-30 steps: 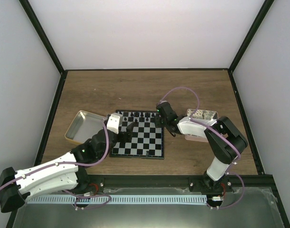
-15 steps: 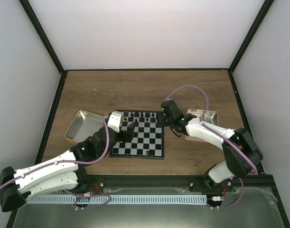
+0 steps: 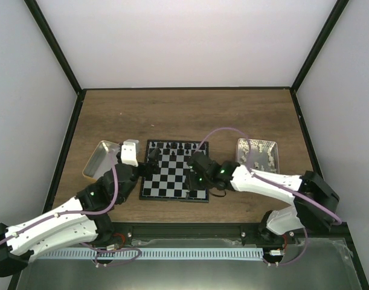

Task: Set up the chess pieces on the board
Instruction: Pick up the chess piece from the chessboard.

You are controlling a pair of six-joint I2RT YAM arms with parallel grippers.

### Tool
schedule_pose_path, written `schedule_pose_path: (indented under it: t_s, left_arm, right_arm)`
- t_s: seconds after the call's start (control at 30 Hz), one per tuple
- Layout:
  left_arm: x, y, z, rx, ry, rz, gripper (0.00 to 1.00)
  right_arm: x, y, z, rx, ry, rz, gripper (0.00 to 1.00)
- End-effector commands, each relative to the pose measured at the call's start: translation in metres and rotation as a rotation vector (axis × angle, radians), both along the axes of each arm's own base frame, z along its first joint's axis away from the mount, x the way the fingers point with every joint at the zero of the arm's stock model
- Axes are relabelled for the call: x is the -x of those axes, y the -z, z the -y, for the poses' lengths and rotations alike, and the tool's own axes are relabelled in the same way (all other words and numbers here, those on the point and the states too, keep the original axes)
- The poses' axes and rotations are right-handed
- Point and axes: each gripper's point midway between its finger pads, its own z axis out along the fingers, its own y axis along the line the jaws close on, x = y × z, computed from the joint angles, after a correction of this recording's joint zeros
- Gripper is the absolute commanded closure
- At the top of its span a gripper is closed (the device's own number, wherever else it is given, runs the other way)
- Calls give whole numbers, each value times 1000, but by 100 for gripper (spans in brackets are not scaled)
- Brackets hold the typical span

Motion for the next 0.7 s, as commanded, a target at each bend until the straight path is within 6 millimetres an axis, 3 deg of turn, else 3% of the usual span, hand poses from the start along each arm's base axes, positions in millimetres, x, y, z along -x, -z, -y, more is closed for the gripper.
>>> schedule_pose_path:
  t_s: [0.0, 0.3, 0.67]
  left_arm:
    - [0, -2, -8, 21, -29, 6, 9]
    - [-1, 4, -30, 19, -141, -13, 9]
    - [0, 7, -40, 31, -175, -2, 9]
  right_arm:
    - [24, 19, -6, 65, 78, -119, 52]
    - [34, 38, -24, 147, 177, -138, 55]
    - [33, 51, -20, 246, 218, -148, 65]
